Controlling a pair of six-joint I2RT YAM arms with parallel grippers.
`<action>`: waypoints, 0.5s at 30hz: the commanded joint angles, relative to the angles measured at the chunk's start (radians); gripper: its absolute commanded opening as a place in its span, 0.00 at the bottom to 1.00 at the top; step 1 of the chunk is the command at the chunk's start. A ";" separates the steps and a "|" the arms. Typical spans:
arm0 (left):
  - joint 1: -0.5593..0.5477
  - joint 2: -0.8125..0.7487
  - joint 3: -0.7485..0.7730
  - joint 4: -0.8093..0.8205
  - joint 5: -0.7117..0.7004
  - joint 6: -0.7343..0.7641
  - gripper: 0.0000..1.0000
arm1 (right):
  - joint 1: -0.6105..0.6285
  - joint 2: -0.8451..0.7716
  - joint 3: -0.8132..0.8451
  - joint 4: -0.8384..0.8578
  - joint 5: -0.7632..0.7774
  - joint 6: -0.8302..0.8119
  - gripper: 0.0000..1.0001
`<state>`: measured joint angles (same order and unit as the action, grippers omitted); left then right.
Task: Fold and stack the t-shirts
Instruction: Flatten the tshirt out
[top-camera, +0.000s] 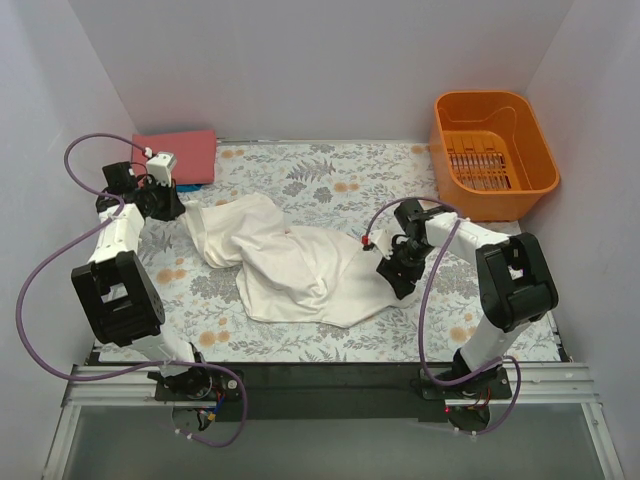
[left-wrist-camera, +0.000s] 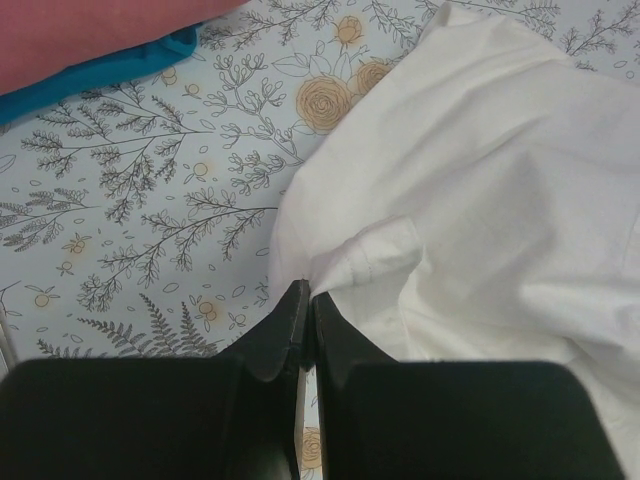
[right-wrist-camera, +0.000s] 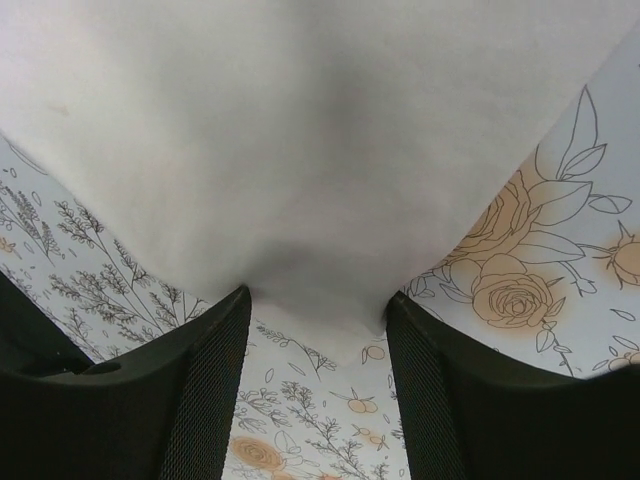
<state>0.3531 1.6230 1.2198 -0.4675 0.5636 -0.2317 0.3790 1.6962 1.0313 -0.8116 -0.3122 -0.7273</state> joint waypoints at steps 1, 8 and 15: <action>-0.002 -0.064 -0.006 -0.005 0.012 0.017 0.00 | 0.029 0.032 -0.046 0.069 0.071 0.020 0.61; -0.002 -0.074 0.000 0.003 0.015 -0.017 0.00 | 0.026 0.036 -0.025 0.100 0.209 0.011 0.01; 0.006 -0.055 0.090 0.036 0.044 -0.107 0.00 | -0.072 -0.053 0.214 0.100 0.260 0.003 0.01</action>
<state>0.3534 1.6211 1.2293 -0.4671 0.5674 -0.2798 0.3676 1.6966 1.0985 -0.7555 -0.1074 -0.7116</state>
